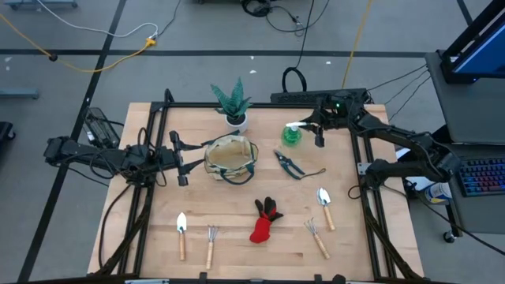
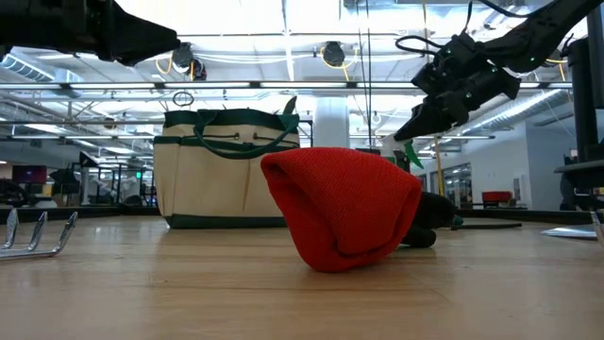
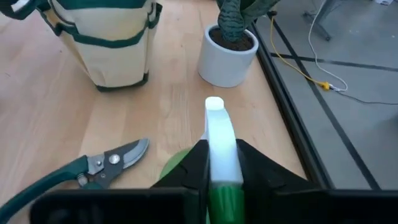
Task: Pick & Place Garden tools in Gardening bag
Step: Put the green spray bottle into the gardening bag
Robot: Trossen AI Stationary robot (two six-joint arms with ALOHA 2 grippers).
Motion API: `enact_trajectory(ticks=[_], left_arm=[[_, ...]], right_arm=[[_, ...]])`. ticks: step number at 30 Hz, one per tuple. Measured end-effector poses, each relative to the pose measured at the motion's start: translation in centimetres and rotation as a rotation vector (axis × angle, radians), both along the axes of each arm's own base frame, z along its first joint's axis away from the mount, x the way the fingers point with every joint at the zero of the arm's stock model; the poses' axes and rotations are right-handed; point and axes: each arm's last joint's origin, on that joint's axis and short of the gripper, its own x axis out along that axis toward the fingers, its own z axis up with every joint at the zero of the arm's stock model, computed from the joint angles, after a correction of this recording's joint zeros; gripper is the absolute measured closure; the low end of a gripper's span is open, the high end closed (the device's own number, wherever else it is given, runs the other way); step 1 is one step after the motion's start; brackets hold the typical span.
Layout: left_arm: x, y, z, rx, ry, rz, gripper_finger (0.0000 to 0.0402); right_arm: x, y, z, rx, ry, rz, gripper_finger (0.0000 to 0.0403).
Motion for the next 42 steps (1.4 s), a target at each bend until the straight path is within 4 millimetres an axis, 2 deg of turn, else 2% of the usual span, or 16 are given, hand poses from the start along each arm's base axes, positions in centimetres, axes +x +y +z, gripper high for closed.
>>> enact_trajectory(ticks=[5,9,13,21,26,28,35,42], left_arm=[[0.0,0.0,0.0,-0.025,-0.006,-0.002,0.0197],[0.0,0.0,0.0,-0.033,-0.008,-0.002,0.0197],[0.0,0.0,0.0,-0.059,-0.014,-0.004,0.0197],[0.0,0.0,0.0,-0.076,-0.018,-0.005,0.0197],[0.0,0.0,0.0,-0.074,-0.018,-0.005,0.0197],[0.0,0.0,0.0,-0.073,-0.018,-0.005,0.0197],[0.0,0.0,0.2,-0.075,-0.041,-0.006,0.0197],[-0.1,0.0,0.5,-0.079,-0.07,-0.006,0.0197]], right_arm=[[0.1,0.1,0.0,0.115,-0.02,-0.056,0.0358],[0.7,1.0,0.6,0.211,-0.072,-0.072,0.0357],[1.8,2.4,2.5,0.285,-0.214,-0.048,0.035],[3.4,5.8,6.7,0.353,-0.501,0.157,0.0357],[3.8,7.6,9.0,0.306,-0.692,0.291,0.0357],[3.9,8.3,9.5,0.293,-0.746,0.292,0.0357],[5.9,9.7,10.3,0.235,-0.718,0.246,0.0357],[9.5,9.8,11.1,0.248,-0.629,0.259,0.0357]])
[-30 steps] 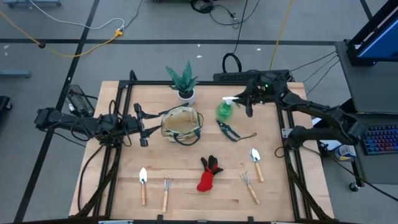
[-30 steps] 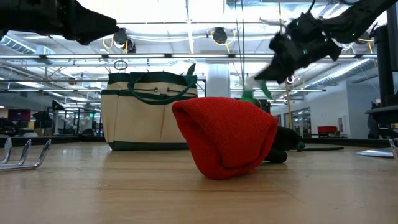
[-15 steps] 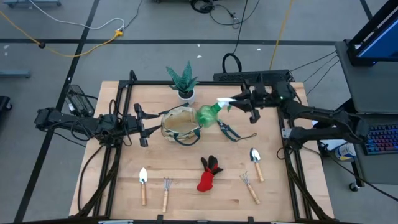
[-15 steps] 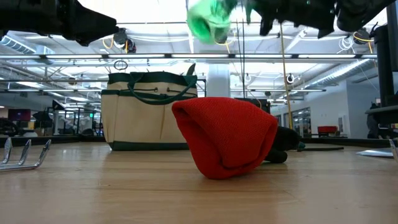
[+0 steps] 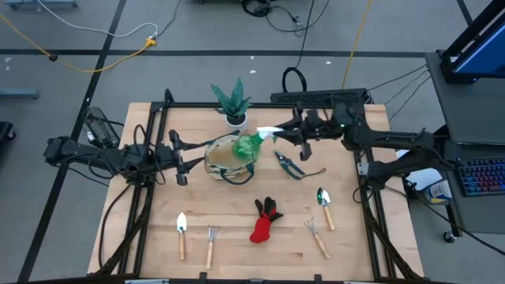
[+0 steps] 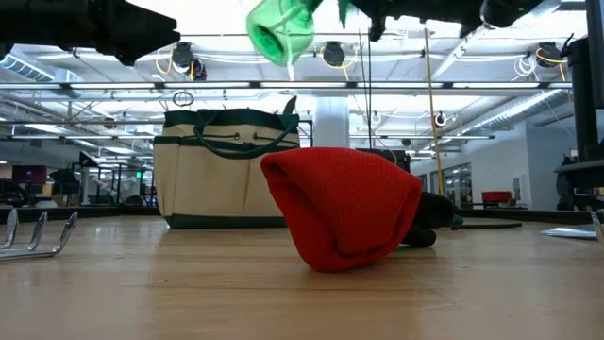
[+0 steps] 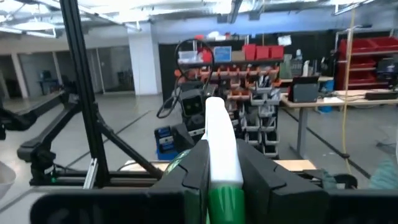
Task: Pick & Place Garden tools in Gardening bag
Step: Put the green spray bottle into the gardening bag
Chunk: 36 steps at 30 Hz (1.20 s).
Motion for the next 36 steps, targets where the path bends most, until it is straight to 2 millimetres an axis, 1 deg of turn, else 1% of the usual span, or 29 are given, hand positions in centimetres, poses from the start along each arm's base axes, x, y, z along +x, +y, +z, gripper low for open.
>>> enact_trajectory(ticks=[5,8,12,17,23,27,29,32,36], left_arm=[[0.0,0.0,-0.1,0.002,0.008,0.0,0.0197],[0.0,0.0,-0.1,0.002,0.009,0.0,0.0197],[0.0,0.0,-0.2,0.003,0.019,0.0,0.0197],[0.1,0.0,-0.5,-0.009,0.045,-0.002,0.0197],[0.4,-0.1,-1.3,-0.04,0.114,-0.014,0.0197],[1.6,-0.4,-1.7,-0.038,0.165,-0.068,0.0197],[2.6,-0.5,-1.5,-0.033,0.218,-0.046,0.0197],[4.2,-0.7,-1.0,0.031,0.409,-0.045,0.0197],[6.0,-1.0,0.4,0.068,0.645,-0.032,0.0197]], right_arm=[[2.6,-0.6,-1.2,0.018,0.06,0.006,0.0357],[4.0,-1.1,-2.6,0.035,0.102,-0.027,0.0357],[5.3,-1.7,-4.7,0.051,0.168,-0.098,0.0357],[6.1,-2.1,-6.4,0.064,0.223,-0.13,0.0356],[6.1,-2.1,-6.8,0.03,0.254,-0.132,0.0356],[6.1,-2.3,-6.8,0.067,0.257,-0.2,0.0356],[6.1,-2.4,-6.9,0.083,0.267,-0.246,0.0355],[6.0,-2.5,-7.3,0.093,0.307,-0.286,0.0355],[6.0,-2.5,-7.3,0.095,0.305,-0.285,0.0354]])
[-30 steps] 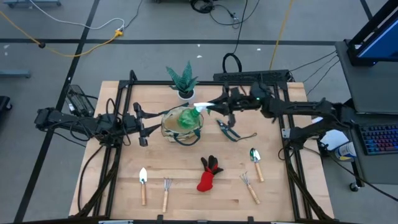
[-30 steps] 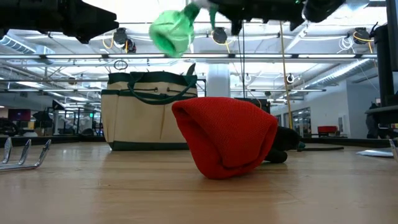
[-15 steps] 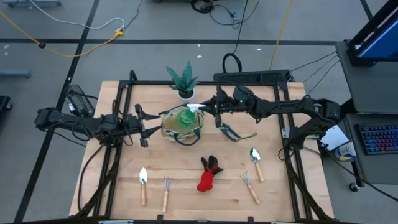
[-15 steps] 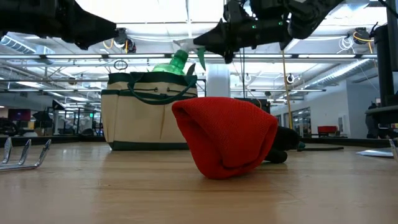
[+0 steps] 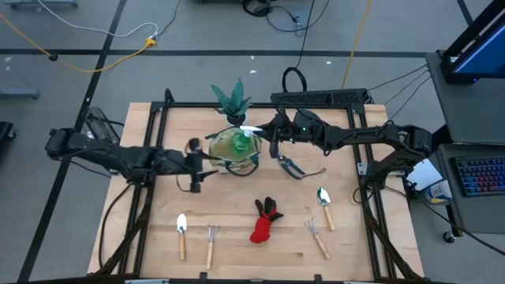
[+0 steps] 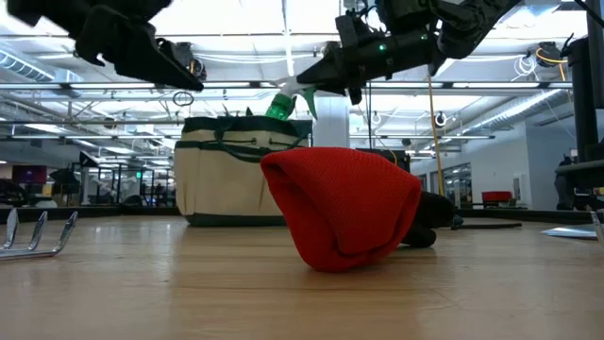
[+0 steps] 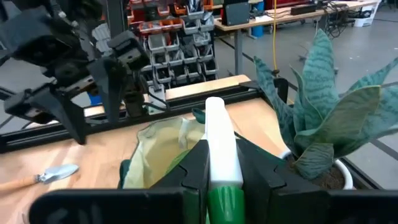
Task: Pick & Place Garden tools in Gardening bag
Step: Put the green spray bottle into the gardening bag
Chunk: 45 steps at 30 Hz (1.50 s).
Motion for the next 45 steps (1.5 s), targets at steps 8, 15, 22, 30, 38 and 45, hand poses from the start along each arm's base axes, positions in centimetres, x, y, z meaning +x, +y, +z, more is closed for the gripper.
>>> enact_trajectory(ticks=[8,15,22,30,38,45], left_arm=[[3.3,0.4,1.5,0.14,0.239,0.026,0.0197],[4.2,2.1,0.8,0.123,0.379,0.105,0.0197],[4.1,3.2,0.7,0.045,0.401,0.073,0.0218],[4.2,3.5,0.6,-0.011,0.397,0.031,0.0325],[5.8,3.1,1.2,-0.082,0.234,-0.019,0.039],[8.2,2.3,-0.4,-0.119,0.205,-0.041,0.0396]], right_arm=[[0.0,0.0,-0.3,0.009,0.026,0.001,0.0354],[0.0,0.1,-0.4,0.03,0.034,-0.069,0.0354],[0.0,0.2,-0.3,0.097,0.018,-0.084,0.0354],[0.1,0.5,-0.3,0.122,0.002,-0.246,0.0354],[0.3,1.4,-0.3,0.135,-0.011,-0.308,0.0353],[0.2,1.4,-0.5,0.176,-0.004,-0.321,0.0353]])
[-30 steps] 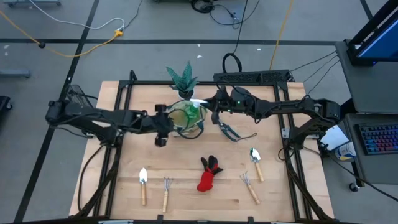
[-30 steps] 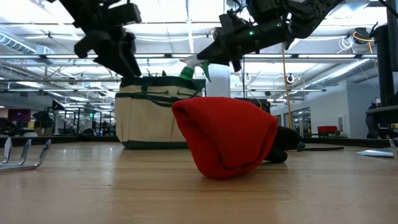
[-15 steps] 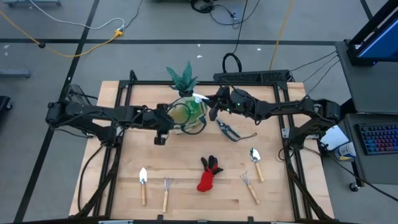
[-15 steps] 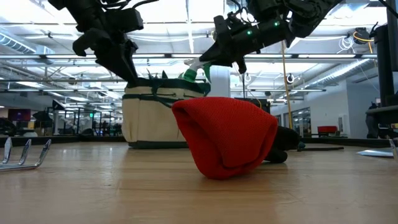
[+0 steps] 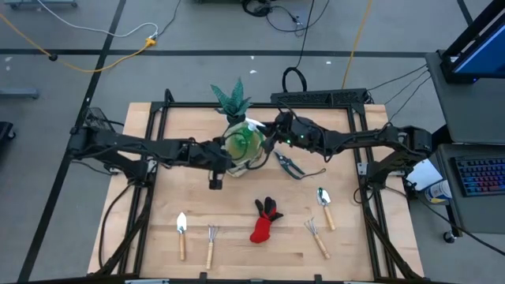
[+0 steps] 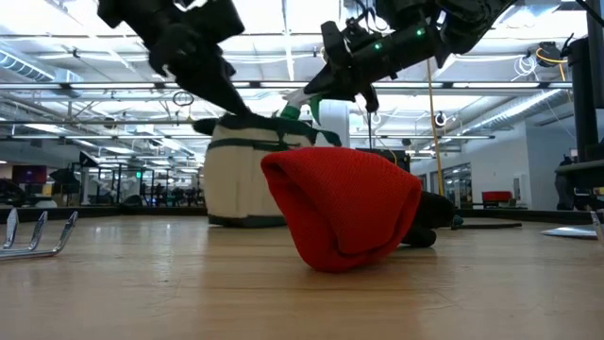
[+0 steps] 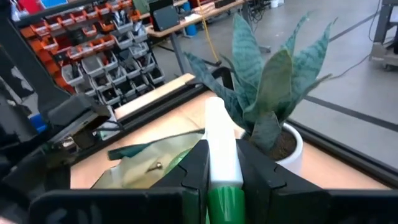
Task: Pick & Place Garden tools in Gardening bag
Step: Put the green spray bottle into the gardening bag
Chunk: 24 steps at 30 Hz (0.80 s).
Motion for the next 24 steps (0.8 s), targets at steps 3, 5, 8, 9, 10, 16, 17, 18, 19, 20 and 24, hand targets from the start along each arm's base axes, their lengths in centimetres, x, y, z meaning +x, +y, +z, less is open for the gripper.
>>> enact_trajectory(ticks=[3,5,8,9,10,16,17,18,19,20,24], left_arm=[[1.4,-0.4,-0.9,-0.01,-0.038,-0.007,0.0387],[2.3,-0.7,-1.2,-0.019,-0.081,-0.026,0.0385],[3.4,-1.1,-1.6,-0.037,-0.152,-0.044,0.0394],[3.7,-1.2,-1.6,-0.044,-0.171,-0.05,0.0397],[3.9,-1.3,-1.6,-0.054,-0.196,-0.055,0.0398],[4.6,-1.3,-1.0,-0.064,-0.306,-0.056,0.0378],[4.7,-1.3,-0.9,-0.064,-0.324,-0.057,0.0378],[4.8,-1.3,-0.7,-0.064,-0.344,-0.058,0.0377],[4.9,-1.3,-0.6,-0.064,-0.357,-0.059,0.0377],[4.9,-1.3,-0.5,-0.064,-0.363,-0.061,0.0376],[4.5,-1.2,-0.3,-0.016,-0.346,-0.044,0.0376]], right_arm=[[0.0,0.0,-0.2,0.004,0.018,0.0,0.0353],[0.0,0.0,-0.2,0.005,0.02,-0.001,0.0353],[0.0,0.0,-0.2,0.005,0.019,-0.001,0.0353],[0.0,0.0,-0.2,0.006,0.023,0.0,0.0353],[-0.1,0.0,-0.3,0.007,0.026,0.0,0.0353],[-0.1,0.0,-0.3,0.011,0.029,-0.001,0.0353],[-0.1,0.0,-0.3,0.018,0.023,-0.002,0.0353],[-0.1,0.0,-0.3,0.025,0.017,-0.004,0.0353],[0.0,0.0,-0.3,0.028,0.015,-0.005,0.0353],[-0.1,0.0,-0.2,0.028,0.015,-0.005,0.0353],[0.0,0.1,-0.3,0.03,0.022,-0.001,0.0353]])
